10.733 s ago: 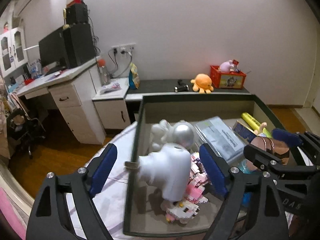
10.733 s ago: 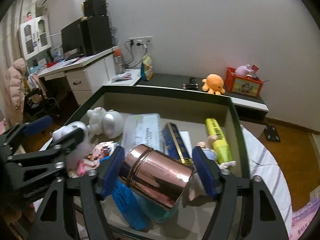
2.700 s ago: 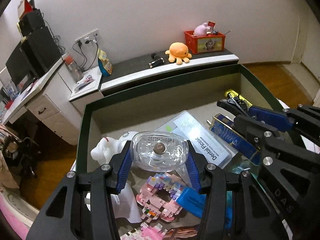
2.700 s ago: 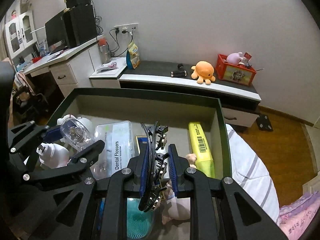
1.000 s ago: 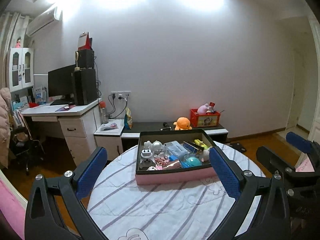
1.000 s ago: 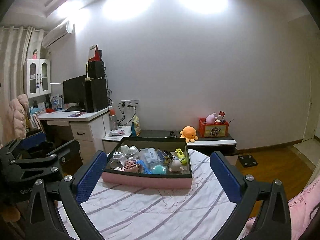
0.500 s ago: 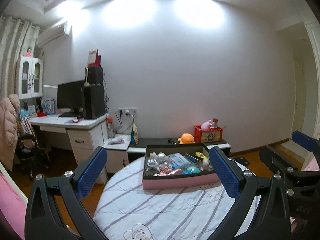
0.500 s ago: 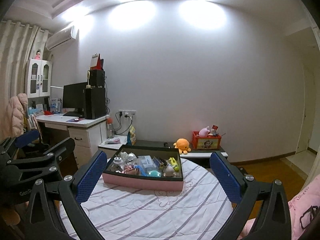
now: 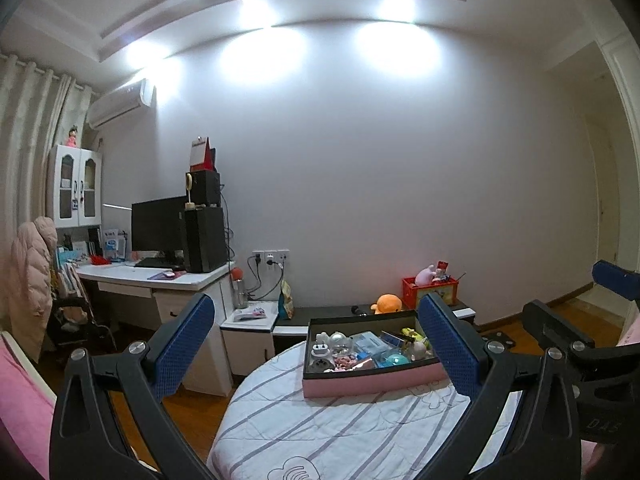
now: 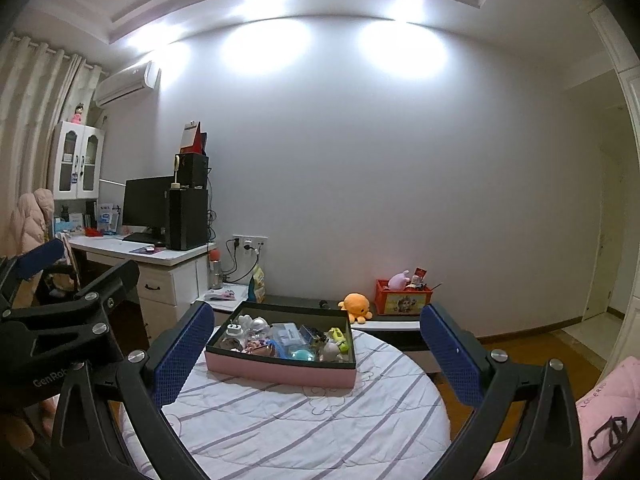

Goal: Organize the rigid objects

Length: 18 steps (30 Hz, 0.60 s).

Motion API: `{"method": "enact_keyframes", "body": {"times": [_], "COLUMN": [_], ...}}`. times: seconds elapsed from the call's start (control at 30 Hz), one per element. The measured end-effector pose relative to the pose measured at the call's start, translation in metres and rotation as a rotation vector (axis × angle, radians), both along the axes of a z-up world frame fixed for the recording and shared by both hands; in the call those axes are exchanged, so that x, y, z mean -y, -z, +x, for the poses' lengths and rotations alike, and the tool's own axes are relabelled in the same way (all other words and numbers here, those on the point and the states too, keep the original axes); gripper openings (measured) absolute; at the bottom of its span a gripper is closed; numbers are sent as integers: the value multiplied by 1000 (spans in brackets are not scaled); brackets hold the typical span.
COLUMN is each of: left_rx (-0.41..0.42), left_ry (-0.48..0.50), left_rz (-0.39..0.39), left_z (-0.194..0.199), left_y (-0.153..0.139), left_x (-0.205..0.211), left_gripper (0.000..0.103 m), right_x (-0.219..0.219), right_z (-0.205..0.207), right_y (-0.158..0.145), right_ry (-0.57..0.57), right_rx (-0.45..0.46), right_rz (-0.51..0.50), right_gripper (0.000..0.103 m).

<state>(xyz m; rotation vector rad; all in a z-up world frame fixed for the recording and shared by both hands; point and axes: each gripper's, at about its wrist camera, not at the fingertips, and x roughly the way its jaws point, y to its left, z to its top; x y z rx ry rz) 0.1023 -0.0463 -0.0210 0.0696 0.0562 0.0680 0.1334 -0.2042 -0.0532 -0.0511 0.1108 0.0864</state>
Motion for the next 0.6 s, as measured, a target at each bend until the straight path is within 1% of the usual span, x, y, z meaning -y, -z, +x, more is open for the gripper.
{"method": "enact_keyframes", "body": {"times": [0.2,0.6], "left_rx": [2,36], "left_ry": [23,19], "left_rz": [-15,-15], "left_z": [-6,-26], "left_y": [-3,-10], "left_x": [0,-1], "left_gripper": [103,103], "right_x": [1,1], "right_z": [-11,-30], "right_y": [-2,-13], "right_ry": [3,12], "right_rx": [12,58], "right_rz": [2,-4], "right_gripper": [103,103]}}
